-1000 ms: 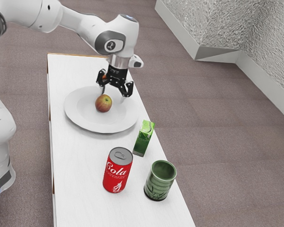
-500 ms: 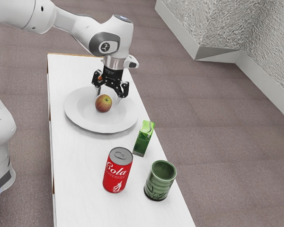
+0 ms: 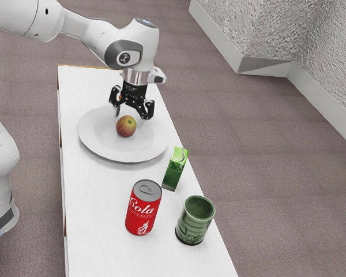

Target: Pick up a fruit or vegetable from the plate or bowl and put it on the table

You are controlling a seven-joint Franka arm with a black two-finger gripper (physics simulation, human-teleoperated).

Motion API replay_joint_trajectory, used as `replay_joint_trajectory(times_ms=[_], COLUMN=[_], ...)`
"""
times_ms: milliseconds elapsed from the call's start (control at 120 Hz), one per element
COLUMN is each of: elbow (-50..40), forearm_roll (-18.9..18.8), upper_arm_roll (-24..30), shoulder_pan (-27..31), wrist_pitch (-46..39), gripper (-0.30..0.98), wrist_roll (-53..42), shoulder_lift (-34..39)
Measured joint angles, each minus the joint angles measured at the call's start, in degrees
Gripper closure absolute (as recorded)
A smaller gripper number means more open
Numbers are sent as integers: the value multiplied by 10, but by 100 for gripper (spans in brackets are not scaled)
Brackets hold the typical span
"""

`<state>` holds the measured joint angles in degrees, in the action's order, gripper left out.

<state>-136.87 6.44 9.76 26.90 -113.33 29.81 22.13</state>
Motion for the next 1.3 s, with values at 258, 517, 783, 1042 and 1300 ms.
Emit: replay_joint_trajectory(times_ms=[258, 517, 783, 1042, 1300], elbow=[-5, -15, -25, -32, -37], forearm_roll=[1, 4, 7, 9, 9], upper_arm_roll=[0, 1, 1, 0, -8], shoulder_pan=[-2, -5, -10, -10, -12], wrist_pitch=[0, -5, -14, -20, -22], gripper=[0, 0, 0, 0, 0], wrist_roll=[0, -1, 0, 0, 0], shoulder_lift=[-1, -3, -4, -3, -3])
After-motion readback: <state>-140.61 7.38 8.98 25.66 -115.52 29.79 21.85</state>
